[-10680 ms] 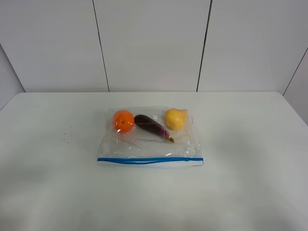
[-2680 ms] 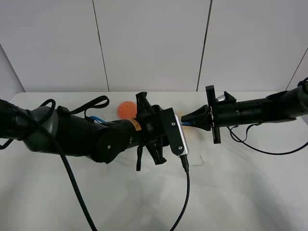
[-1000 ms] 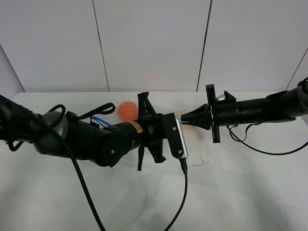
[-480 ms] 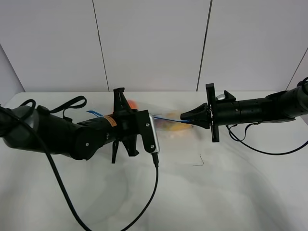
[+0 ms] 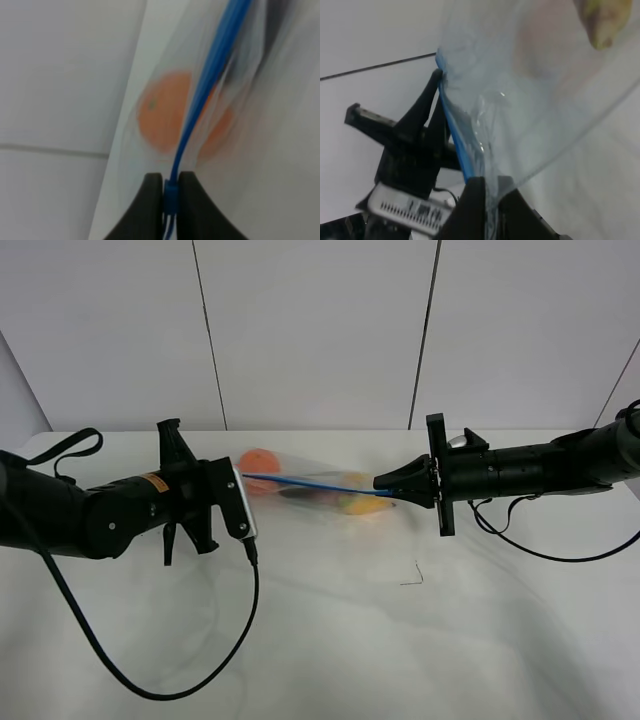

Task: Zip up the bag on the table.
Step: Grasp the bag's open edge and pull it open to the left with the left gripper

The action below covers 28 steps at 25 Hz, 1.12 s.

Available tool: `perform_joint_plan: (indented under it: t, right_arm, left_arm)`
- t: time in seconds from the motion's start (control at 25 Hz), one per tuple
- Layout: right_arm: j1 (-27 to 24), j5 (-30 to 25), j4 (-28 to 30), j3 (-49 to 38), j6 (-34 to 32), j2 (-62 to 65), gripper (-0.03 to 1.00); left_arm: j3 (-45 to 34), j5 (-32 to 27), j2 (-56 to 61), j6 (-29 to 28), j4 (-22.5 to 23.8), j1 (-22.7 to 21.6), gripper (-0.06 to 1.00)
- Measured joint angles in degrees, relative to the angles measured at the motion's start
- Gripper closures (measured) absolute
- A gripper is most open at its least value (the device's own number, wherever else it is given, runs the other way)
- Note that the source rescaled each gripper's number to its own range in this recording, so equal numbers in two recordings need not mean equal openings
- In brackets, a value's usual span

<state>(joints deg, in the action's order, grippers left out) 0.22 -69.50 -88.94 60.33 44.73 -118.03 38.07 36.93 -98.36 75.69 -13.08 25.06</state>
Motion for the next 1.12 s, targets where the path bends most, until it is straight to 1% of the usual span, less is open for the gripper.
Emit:
perform_joint_plan:
  t: [0.12,0.28,0.56,0.96,1.04,1.08,1.12]
  right_arm:
    - [0.0,0.0,-0.1,0.0,0.0,0.0,0.97]
    - [0.0,0.0,-0.1,0.0,0.0,0.0,0.97]
    - [0.0,0.0,-0.1,0.0,0.0,0.0,0.97]
    - [0.0,0.0,-0.2,0.0,0.0,0.0,0.97]
    - [0.0,0.0,-0.2,0.0,0.0,0.0,0.97]
    - [0.0,0.0,-0.2,0.0,0.0,0.0,0.97]
    - [0.0,0.0,-0.2,0.0,0.0,0.0,0.97]
  left_arm:
    - [-0.2,0.0,0.0,0.0,1.2,-2.9,0.94]
    - [-0.3,0.0,0.0,0.0,1.5,-5.9,0.94]
    - [-0.3,0.5,0.0,0.0,1.0,-9.2,0.94]
    - [-0.3,0.9,0.0,-0.1,1.5,-9.8,0.94]
    - [-0.3,1.0,0.0,-1.6,1.6,-9.8,0.94]
    - [-0.3,1.4,0.0,-3.1,1.8,-9.8,0.91]
    - [-0.3,1.7,0.0,-5.5,1.7,-9.8,0.85]
